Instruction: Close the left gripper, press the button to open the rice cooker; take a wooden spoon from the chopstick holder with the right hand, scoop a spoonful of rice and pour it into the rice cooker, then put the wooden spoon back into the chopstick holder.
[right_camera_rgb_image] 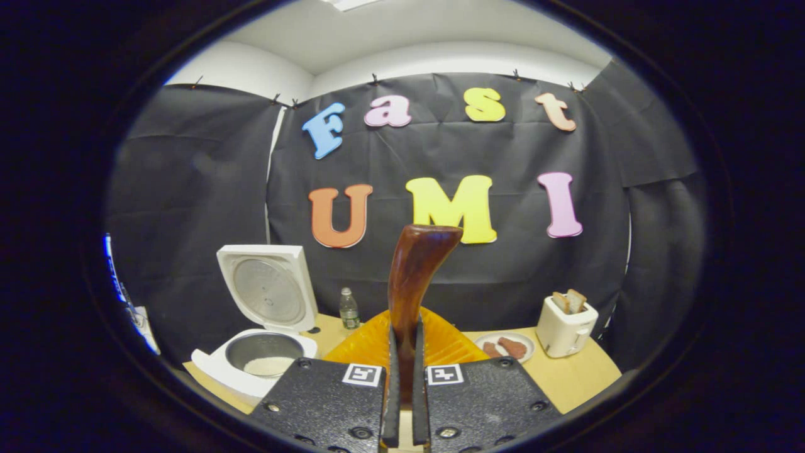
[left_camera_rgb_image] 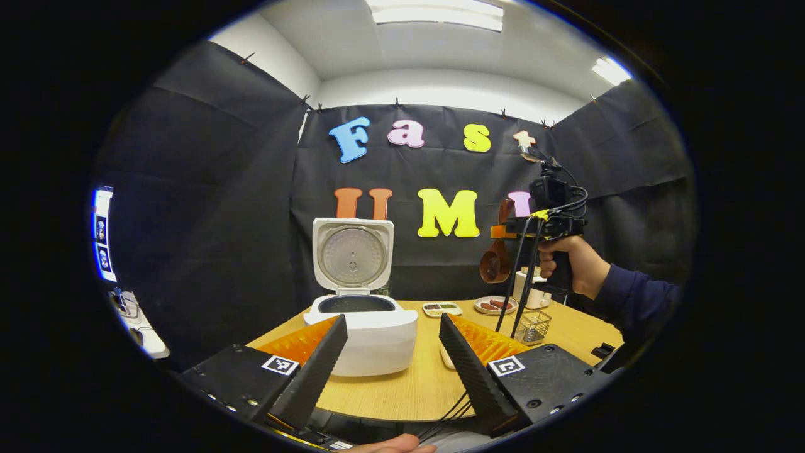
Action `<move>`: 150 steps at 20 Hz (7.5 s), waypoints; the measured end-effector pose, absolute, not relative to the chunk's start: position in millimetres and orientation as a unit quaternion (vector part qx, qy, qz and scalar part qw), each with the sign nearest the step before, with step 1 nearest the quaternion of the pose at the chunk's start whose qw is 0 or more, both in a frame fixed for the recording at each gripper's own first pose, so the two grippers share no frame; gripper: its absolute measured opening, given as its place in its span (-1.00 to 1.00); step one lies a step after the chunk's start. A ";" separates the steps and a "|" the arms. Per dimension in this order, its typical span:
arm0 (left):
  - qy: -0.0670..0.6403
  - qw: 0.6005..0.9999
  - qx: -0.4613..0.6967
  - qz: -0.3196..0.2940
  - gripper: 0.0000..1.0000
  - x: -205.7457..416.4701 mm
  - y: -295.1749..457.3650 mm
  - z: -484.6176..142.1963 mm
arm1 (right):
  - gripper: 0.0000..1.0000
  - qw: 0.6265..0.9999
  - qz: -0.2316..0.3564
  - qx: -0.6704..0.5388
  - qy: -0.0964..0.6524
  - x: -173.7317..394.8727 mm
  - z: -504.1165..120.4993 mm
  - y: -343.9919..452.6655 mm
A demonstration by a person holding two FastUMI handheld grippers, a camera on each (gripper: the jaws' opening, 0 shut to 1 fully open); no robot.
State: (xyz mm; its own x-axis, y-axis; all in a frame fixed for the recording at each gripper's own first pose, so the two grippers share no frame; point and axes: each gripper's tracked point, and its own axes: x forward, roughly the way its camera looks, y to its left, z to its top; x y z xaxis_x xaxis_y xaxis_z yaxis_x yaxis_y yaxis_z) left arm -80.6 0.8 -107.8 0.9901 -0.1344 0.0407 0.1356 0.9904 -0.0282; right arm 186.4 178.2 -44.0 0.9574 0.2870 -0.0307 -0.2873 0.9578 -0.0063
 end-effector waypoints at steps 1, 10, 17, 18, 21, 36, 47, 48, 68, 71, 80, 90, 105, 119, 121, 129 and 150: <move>-0.019 0.997 -0.014 -0.075 0.89 -80.0 -6.0 -108.5 | -0.74 0.990 0.136 -0.013 0.016 190.4 -46.2 161.5; -0.024 0.996 -0.013 -0.082 0.89 -68.5 -27.0 -103.2 | -0.71 0.994 0.102 -0.007 0.030 205.3 -79.2 71.5; -0.015 0.997 -0.018 -0.068 0.89 -54.9 -22.2 -103.3 | -0.69 0.994 0.083 0.046 0.057 219.1 -137.1 18.8; -0.012 0.998 -0.019 -0.066 0.89 -52.6 -22.4 -102.7 | -0.68 0.993 0.083 0.053 0.066 221.9 -149.1 15.4; -0.018 0.998 -0.009 -0.054 0.88 -47.4 -18.0 -95.8 | -0.69 0.993 0.080 0.056 0.073 230.7 -170.0 8.6; -0.051 0.999 -0.002 -0.016 0.88 -2.1 16.9 -63.2 | 1.00 0.999 0.033 0.020 -0.026 185.2 -120.1 -10.1; -0.061 0.998 0.012 -0.003 0.88 56.5 50.3 -30.1 | 0.96 0.996 0.070 0.046 -0.028 76.2 -96.8 23.3; -0.059 0.998 0.010 -0.004 0.88 63.7 52.8 -28.6 | 0.96 0.996 0.069 0.045 -0.032 67.3 -90.2 25.4; -0.035 0.999 -0.021 -0.017 0.87 280.6 93.2 63.6 | 0.97 0.998 0.054 0.028 -0.015 48.7 -87.7 21.7; -0.038 0.999 -0.030 -0.011 0.88 304.5 100.7 69.4 | 1.00 0.997 0.056 0.042 -0.008 51.7 -97.2 19.4; 0.012 1.000 -0.029 0.002 0.88 376.2 122.4 35.2 | 1.00 0.997 0.072 0.033 0.002 49.1 -105.6 32.0; 0.055 0.998 -0.006 0.031 0.92 389.0 126.9 8.5 | 0.97 0.997 0.070 0.027 0.013 37.0 -110.4 39.3; 0.110 0.994 -0.020 0.014 0.96 271.9 99.3 -40.7 | 1.00 0.996 0.068 0.041 -0.028 -32.7 -91.6 21.2; 0.223 0.975 -0.014 0.010 0.93 205.1 70.0 -133.1 | 1.00 0.997 0.062 0.022 -0.041 -81.8 -83.9 14.4; 0.230 0.973 -0.015 0.013 0.94 198.6 68.6 -139.9 | 1.00 0.997 0.060 0.016 -0.040 -82.2 -85.1 12.2; 0.281 0.960 -0.006 -0.003 0.94 169.7 64.1 -157.3 | 0.97 0.997 0.072 0.016 -0.036 -80.7 -88.4 21.0; 0.273 0.962 -0.006 0.000 0.99 145.7 63.0 -186.9 | 1.00 0.995 0.091 0.006 -0.029 -84.8 -97.9 50.5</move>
